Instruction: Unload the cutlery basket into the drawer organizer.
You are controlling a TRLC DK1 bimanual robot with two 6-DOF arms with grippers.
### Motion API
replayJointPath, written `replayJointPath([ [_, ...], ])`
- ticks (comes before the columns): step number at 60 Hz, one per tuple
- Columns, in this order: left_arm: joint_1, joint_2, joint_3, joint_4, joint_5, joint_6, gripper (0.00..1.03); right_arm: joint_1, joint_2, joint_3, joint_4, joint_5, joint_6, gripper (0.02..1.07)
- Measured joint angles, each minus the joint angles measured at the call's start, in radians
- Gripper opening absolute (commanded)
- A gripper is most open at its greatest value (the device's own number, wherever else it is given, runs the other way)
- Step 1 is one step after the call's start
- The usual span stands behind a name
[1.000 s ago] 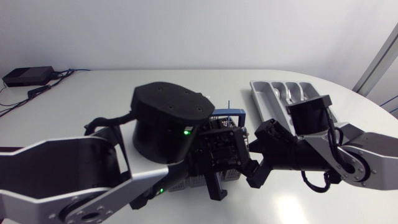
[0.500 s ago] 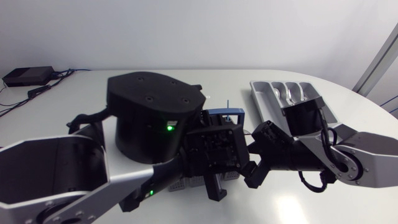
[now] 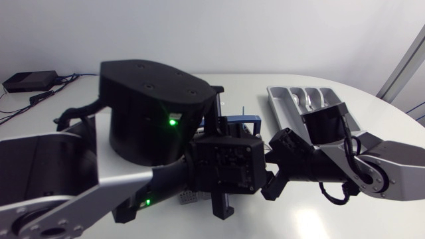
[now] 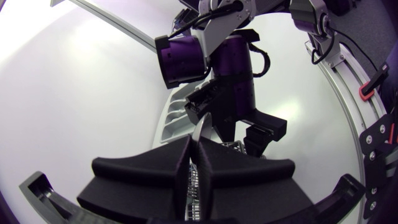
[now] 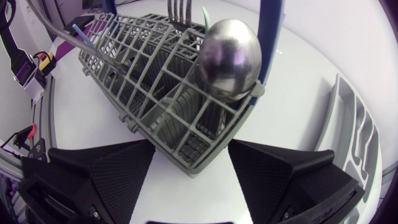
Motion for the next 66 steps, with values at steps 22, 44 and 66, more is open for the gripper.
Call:
replayJointPath([
  [22, 0.04, -0.029, 0.043, -0.077, 0.107, 0.069, 0.04, 0.008, -0.028, 0.0, -0.006, 0.0, -0.008, 0.87],
  [44, 0.106, -0.034, 0.065, -0.164, 0.237, 0.163, 0.04, 0.015, 0.024, 0.0, 0.001, 0.003, -0.008, 0.87],
  [66, 0.106, -0.035, 0.082, -0.239, 0.282, 0.242, 0.04, 0.016, 0.076, 0.024, 0.001, 0.0, -0.008, 0.87],
])
